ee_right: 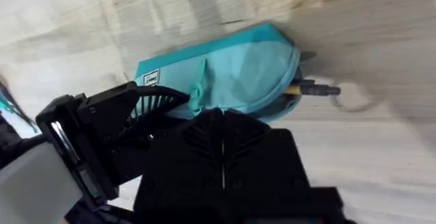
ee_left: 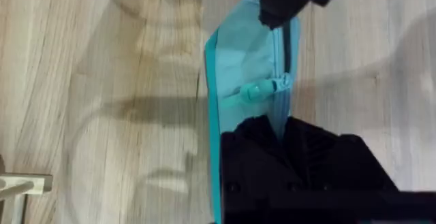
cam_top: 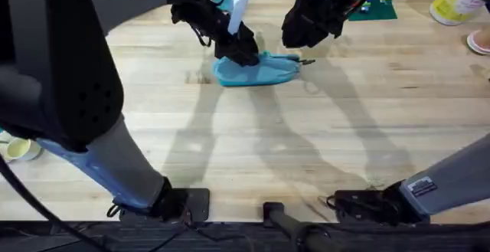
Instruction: Unzip the bag, pick up the pens from the table one at a time and place them inside, then zip the bag closed.
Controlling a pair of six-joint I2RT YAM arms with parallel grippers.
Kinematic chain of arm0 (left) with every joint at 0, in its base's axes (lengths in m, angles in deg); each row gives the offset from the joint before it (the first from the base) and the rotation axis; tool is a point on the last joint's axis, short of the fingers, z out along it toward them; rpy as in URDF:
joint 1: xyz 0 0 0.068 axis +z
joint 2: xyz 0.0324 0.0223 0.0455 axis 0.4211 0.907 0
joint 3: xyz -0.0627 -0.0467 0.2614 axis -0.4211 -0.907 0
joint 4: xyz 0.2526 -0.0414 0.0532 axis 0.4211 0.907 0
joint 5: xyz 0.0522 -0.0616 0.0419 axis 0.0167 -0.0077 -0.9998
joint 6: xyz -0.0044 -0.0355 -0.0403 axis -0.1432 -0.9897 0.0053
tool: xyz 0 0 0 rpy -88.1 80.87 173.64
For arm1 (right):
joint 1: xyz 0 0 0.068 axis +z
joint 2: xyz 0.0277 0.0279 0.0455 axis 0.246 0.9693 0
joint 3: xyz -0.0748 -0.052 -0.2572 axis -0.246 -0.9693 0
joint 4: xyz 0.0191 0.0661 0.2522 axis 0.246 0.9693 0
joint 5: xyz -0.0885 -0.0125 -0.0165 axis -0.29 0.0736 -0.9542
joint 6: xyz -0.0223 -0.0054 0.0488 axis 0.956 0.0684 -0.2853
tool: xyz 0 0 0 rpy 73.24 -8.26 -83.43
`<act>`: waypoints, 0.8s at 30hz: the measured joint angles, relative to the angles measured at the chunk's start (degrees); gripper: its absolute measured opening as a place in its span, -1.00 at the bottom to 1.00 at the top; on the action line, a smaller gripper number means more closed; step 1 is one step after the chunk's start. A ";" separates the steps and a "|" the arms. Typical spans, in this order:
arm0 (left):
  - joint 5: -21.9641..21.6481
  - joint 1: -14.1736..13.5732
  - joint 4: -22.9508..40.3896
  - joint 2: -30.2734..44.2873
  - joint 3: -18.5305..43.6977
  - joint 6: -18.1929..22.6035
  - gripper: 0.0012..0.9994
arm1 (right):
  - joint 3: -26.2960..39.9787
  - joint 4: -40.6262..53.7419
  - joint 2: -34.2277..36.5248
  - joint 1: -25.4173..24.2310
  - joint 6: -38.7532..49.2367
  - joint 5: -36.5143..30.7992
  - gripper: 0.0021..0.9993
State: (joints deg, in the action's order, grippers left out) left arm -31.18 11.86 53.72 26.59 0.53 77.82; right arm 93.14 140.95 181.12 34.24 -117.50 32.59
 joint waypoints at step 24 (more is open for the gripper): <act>0.00 0.00 0.00 0.00 0.00 0.00 -0.92 | 0.00 -2.03 0.01 -0.28 35.68 -0.02 0.99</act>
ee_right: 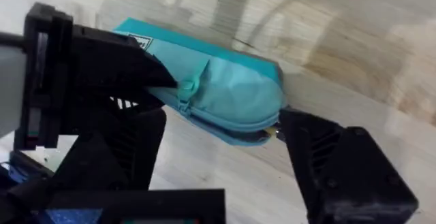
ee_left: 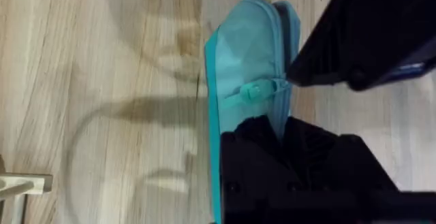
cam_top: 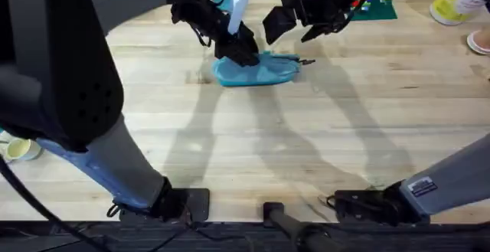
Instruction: Unzip the bag, pick up the pens from the table one at a time and place them inside, then zip the bag closed.
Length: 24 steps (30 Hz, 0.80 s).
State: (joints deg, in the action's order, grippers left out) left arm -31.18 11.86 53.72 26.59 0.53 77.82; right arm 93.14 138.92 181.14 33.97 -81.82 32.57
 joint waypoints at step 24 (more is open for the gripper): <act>0.00 0.00 0.00 0.00 0.00 0.00 -0.92 | 0.00 -3.32 -0.01 1.40 -2.56 0.02 0.99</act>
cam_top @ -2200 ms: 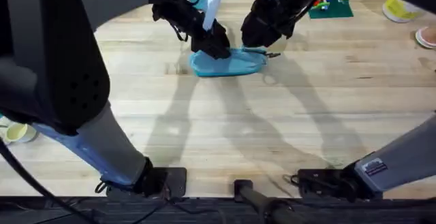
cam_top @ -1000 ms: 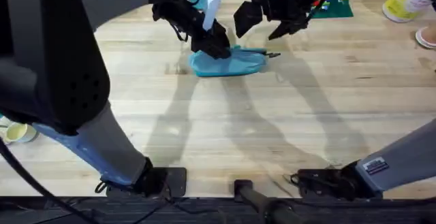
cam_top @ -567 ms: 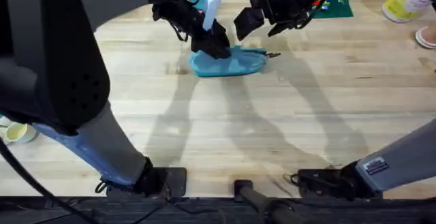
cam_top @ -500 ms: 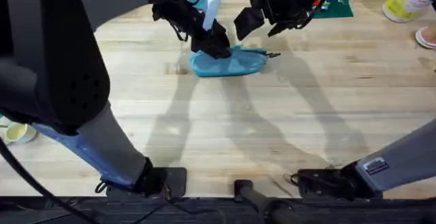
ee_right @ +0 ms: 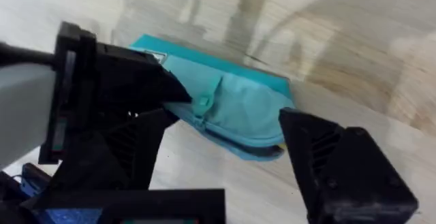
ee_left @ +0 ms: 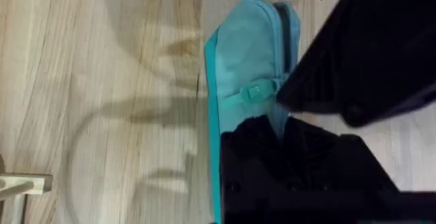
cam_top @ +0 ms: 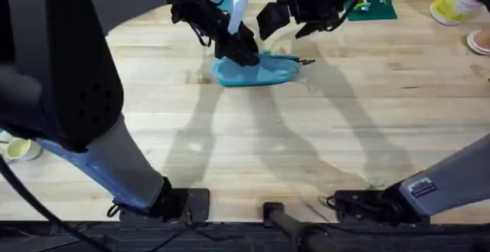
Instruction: Unzip the bag, pick up the pens from the table one at a time and place them inside, then zip the bag closed.
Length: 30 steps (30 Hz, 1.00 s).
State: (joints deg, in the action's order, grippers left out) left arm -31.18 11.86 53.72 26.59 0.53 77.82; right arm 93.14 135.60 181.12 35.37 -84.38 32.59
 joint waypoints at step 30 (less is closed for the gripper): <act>0.00 0.00 -0.02 0.00 0.00 0.00 -0.92 | -9.13 -10.07 0.54 0.09 -4.90 1.99 0.99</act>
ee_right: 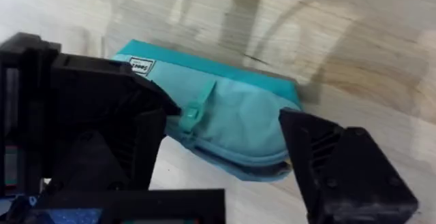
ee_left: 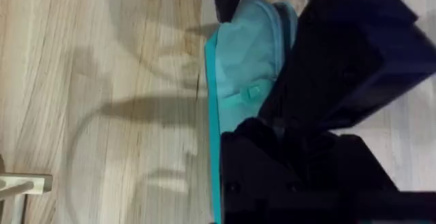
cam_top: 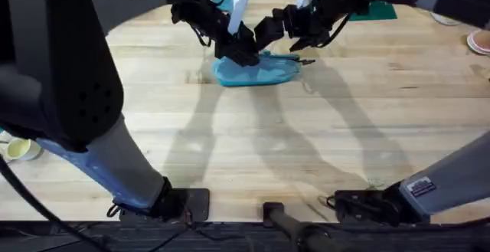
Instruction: Unzip the bag, pick up the pens from the table one at a time and place them inside, then zip the bag closed.
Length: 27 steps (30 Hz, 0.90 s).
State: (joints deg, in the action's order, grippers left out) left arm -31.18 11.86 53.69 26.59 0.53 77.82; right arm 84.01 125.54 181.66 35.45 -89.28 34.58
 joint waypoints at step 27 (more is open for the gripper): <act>0.04 0.00 0.22 0.00 0.00 -0.17 -0.92 | -0.23 1.03 1.38 1.20 -0.84 -1.33 0.02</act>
State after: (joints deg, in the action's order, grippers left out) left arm -31.13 11.86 53.92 26.59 0.53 77.64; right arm 83.79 126.57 183.05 36.65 -90.12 33.25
